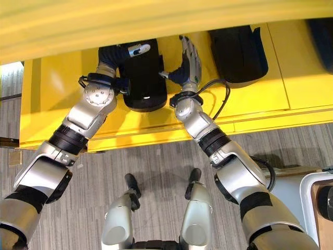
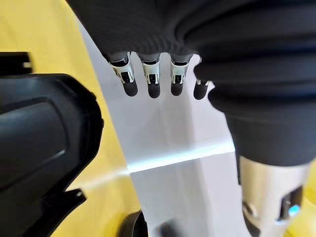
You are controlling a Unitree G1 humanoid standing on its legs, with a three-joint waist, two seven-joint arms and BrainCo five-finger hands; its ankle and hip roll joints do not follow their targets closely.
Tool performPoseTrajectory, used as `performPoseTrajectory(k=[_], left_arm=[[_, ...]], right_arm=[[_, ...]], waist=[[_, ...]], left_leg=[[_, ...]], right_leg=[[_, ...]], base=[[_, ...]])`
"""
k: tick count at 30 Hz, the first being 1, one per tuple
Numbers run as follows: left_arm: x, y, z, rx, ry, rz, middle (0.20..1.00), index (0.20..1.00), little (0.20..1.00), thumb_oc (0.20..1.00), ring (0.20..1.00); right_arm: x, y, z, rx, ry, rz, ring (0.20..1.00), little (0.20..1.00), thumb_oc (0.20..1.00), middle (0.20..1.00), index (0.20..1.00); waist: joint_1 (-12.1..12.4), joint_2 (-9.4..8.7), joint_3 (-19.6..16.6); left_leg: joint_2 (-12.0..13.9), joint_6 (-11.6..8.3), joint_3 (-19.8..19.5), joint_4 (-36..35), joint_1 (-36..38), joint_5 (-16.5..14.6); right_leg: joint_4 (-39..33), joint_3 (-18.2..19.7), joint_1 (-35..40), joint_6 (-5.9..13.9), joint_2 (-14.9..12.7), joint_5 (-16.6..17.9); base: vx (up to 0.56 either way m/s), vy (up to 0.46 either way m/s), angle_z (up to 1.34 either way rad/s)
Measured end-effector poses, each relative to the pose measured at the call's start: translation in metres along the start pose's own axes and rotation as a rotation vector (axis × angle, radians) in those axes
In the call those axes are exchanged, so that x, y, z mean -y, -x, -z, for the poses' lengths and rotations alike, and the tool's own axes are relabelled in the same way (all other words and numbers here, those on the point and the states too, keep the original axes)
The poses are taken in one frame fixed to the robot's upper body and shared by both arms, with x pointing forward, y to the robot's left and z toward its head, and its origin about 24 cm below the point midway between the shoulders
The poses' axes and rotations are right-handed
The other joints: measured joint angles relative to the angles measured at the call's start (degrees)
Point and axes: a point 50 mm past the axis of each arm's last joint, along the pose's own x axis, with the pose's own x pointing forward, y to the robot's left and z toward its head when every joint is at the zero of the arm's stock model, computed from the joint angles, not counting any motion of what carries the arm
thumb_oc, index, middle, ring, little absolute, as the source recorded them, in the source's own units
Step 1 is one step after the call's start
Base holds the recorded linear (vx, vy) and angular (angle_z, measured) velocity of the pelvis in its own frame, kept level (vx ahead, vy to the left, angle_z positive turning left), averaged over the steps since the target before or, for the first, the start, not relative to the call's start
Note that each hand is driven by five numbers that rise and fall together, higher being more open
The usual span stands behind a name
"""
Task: Move parts from the plastic box to the shelf.
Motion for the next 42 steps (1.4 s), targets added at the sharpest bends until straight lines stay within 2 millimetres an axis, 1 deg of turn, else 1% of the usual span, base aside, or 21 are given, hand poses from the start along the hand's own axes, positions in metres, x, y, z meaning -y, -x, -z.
performPoseTrajectory(k=[2,4,5,8,10,14,15,19,20,22,23,25,26,27,30,32,35,37,38,41,42], left_arm=[[-0.006,0.016,0.005,0.000,0.047,-0.022,1.000,1.000,1.000,1.000,1.000],[-0.018,0.043,0.007,0.034,0.077,-0.060,1.000,1.000,1.000,1.000,1.000],[-0.024,0.051,0.006,0.065,0.021,-0.071,1.000,1.000,1.000,1.000,1.000],[-0.034,0.057,0.012,0.054,-0.024,-0.077,1.000,1.000,1.000,1.000,1.000],[-0.038,0.066,0.013,0.053,-0.016,-0.063,1.000,1.000,1.000,1.000,1.000],[-0.049,0.096,0.022,0.032,0.004,-0.074,1.000,1.000,1.000,1.000,1.000],[-0.059,0.118,0.027,0.015,0.003,-0.106,1.000,1.000,1.000,1.000,1.000],[-0.082,0.158,0.041,-0.061,-0.099,-0.175,1.000,1.000,1.000,1.000,1.000],[-0.093,0.173,0.046,-0.097,-0.124,-0.214,1.000,1.000,1.000,1.000,1.000],[-0.102,0.184,0.047,-0.115,-0.135,-0.237,1.000,1.000,1.000,1.000,1.000],[-0.108,0.193,0.046,-0.127,-0.145,-0.248,1.000,1.000,1.000,1.000,1.000],[-0.113,0.204,0.049,-0.162,-0.136,-0.265,1.000,1.000,1.000,1.000,1.000],[-0.114,0.206,0.048,-0.165,-0.133,-0.256,1.000,1.000,1.000,1.000,1.000],[-0.115,0.208,0.047,-0.162,-0.137,-0.254,1.000,1.000,1.000,1.000,1.000],[-0.116,0.210,0.043,-0.161,-0.124,-0.230,1.000,1.000,1.000,1.000,1.000],[-0.119,0.210,0.041,-0.166,-0.154,-0.189,1.000,1.000,1.000,1.000,1.000],[-0.114,0.200,0.039,-0.142,-0.115,-0.158,1.000,1.000,1.000,1.000,1.000],[-0.114,0.197,0.038,-0.132,-0.116,-0.143,1.000,1.000,1.000,1.000,1.000],[-0.114,0.193,0.035,-0.117,-0.121,-0.130,1.000,1.000,1.000,1.000,1.000],[-0.113,0.193,0.036,-0.123,-0.121,-0.113,1.000,1.000,1.000,1.000,1.000],[-0.112,0.192,0.038,-0.128,-0.120,-0.099,1.000,1.000,1.000,1.000,1.000]], right_arm=[[0.011,0.003,-0.019,0.097,-0.072,0.070,1.000,1.000,1.000,1.000,1.000],[0.023,0.020,-0.033,0.221,-0.175,0.163,1.000,1.000,1.000,1.000,1.000],[0.039,0.030,-0.042,0.297,-0.230,0.241,1.000,1.000,1.000,1.000,1.000],[0.040,0.033,-0.046,0.331,-0.224,0.223,1.000,1.000,1.000,1.000,1.000],[0.038,0.036,-0.042,0.337,-0.201,0.179,1.000,1.000,1.000,1.000,1.000],[0.042,0.055,-0.019,0.337,-0.098,0.074,1.000,1.000,1.000,1.000,1.000],[0.051,0.075,-0.008,0.347,-0.063,0.012,1.000,1.000,1.000,1.000,1.000],[0.065,0.116,0.029,0.270,0.025,-0.149,1.000,1.000,1.000,1.000,1.000],[0.071,0.130,0.043,0.230,0.054,-0.208,1.000,1.000,1.000,1.000,1.000],[0.078,0.144,0.048,0.233,0.062,-0.267,1.000,1.000,1.000,1.000,1.000],[0.085,0.154,0.045,0.265,0.054,-0.325,1.000,1.000,1.000,1.000,1.000],[0.087,0.162,0.039,0.320,0.061,-0.439,1.000,1.000,1.000,1.000,1.000],[0.091,0.166,0.036,0.367,0.102,-0.545,1.000,1.000,1.000,1.000,1.000],[0.094,0.167,0.033,0.391,0.125,-0.590,1.000,1.000,1.000,1.000,1.000],[0.100,0.172,0.023,0.472,0.147,-0.690,1.000,1.000,1.000,1.000,1.000],[0.099,0.172,0.015,0.534,0.136,-0.746,1.000,1.000,1.000,1.000,1.000],[0.086,0.164,0.000,0.645,0.126,-0.804,1.000,1.000,1.000,1.000,1.000],[0.082,0.164,-0.005,0.679,0.124,-0.837,1.000,1.000,1.000,1.000,1.000],[0.076,0.163,-0.010,0.712,0.122,-0.895,1.000,1.000,1.000,1.000,1.000],[0.068,0.163,-0.010,0.717,0.134,-0.967,1.000,1.000,1.000,1.000,1.000],[0.061,0.162,-0.010,0.720,0.148,-1.016,1.000,1.000,1.000,1.000,1.000]], waist=[[0.23,0.00,0.00],[0.19,0.19,0.07],[0.52,0.85,0.09],[1.03,2.00,-0.53],[1.75,2.74,-1.02],[2.64,3.77,-1.67],[2.75,3.74,-1.70],[3.02,3.68,-1.73],[2.72,3.66,-1.72],[2.67,3.52,-1.78],[2.33,3.20,-1.92],[1.56,2.47,-2.31],[1.67,1.81,-2.60],[1.68,1.39,-2.64],[1.78,0.46,-3.06],[2.52,-1.10,-3.92],[3.34,-1.31,-4.04],[3.53,-1.26,-4.13],[4.74,-1.27,-4.12],[5.69,-1.22,-4.16],[6.11,-1.20,-4.17]], left_leg=[[-0.18,-0.01,0.61,-0.71,0.90,0.13],[-0.43,-0.05,1.03,-1.52,2.26,0.16],[-0.58,-0.05,0.96,-1.56,2.86,0.16],[-0.67,-0.06,0.94,-1.65,3.73,0.14],[-0.75,-0.12,0.91,-2.36,3.90,0.21],[-0.81,-0.08,0.76,-3.03,3.92,0.74],[-0.93,-0.14,0.74,-3.64,4.01,1.07],[-0.97,-0.12,0.81,-3.84,4.11,1.13],[-1.03,-0.05,0.85,-4.01,4.15,1.19],[-1.05,-0.02,0.91,-4.67,4.60,1.41],[-1.01,0.28,1.02,-5.04,4.77,1.42],[-0.99,0.34,1.18,-5.49,4.92,1.66],[-0.96,0.39,1.19,-5.71,4.76,1.85],[-0.87,0.40,1.19,-5.71,4.71,1.86],[-0.52,0.11,0.93,-5.72,4.34,1.72],[0.02,0.34,0.82,-5.70,4.29,1.93],[0.01,-0.12,0.35,-5.62,4.90,2.24],[0.10,-0.13,0.05,-5.55,4.87,2.26],[0.20,-0.29,-0.28,-5.60,4.83,2.11],[0.25,-0.36,-0.65,-5.49,5.03,2.21],[0.26,-0.36,-0.86,-5.51,5.25,2.21]], right_leg=[[-0.04,0.41,0.16,0.00,0.03,0.00],[-0.21,0.71,0.95,0.00,0.04,-0.01],[-0.25,0.70,1.64,0.03,-0.07,-0.03],[-0.27,0.79,2.41,0.13,-0.14,-0.11],[-0.30,0.76,2.32,0.18,-0.11,-0.15],[-0.15,0.53,2.20,0.17,-0.11,-0.34],[-0.29,0.33,2.21,0.19,-0.11,-0.40],[-0.48,0.24,2.31,0.25,-0.11,-0.46],[-0.53,0.26,2.31,0.26,-0.11,-0.46],[-0.59,0.20,2.50,0.35,0.01,-0.53],[-0.69,0.24,2.48,0.40,0.09,-0.61],[-1.01,0.22,2.46,0.88,0.20,-1.04],[-1.02,0.11,2.31,0.89,0.21,-1.03],[-1.08,0.00,2.31,0.89,0.25,-1.02],[-1.35,-0.26,2.31,0.89,0.59,-1.08],[-1.70,-0.38,2.38,0.82,1.24,-1.07],[-2.40,-1.17,3.96,0.33,1.29,-0.47],[-2.56,-1.67,4.37,0.29,1.29,-0.27],[-3.06,-1.99,4.74,0.28,1.36,-0.33],[-3.41,-2.46,5.57,0.36,1.39,-0.11],[-3.73,-2.71,6.13,0.43,1.42,-0.06]], base=[[0.01,0.026,-0.10],[0.04,0.060,-0.08],[0.05,0.053,0.02],[0.01,0.010,0.01],[0.01,0.003,0.02],[0.00,0.008,0.02],[-0.01,0.032,0.02],[-0.02,0.016,0.00],[-0.04,0.033,0.01],[-0.08,0.010,-0.01],[-0.10,-0.008,-0.02],[-0.09,-0.038,-0.01],[-0.11,-0.075,0.01],[-0.03,-0.071,0.03],[-0.01,-0.056,0.01],[-0.04,-0.065,-0.03],[-0.06,-0.074,0.08],[0.00,-0.053,0.10],[0.00,-0.045,0.07],[-0.02,-0.046,0.09],[0.00,-0.031,0.07]])
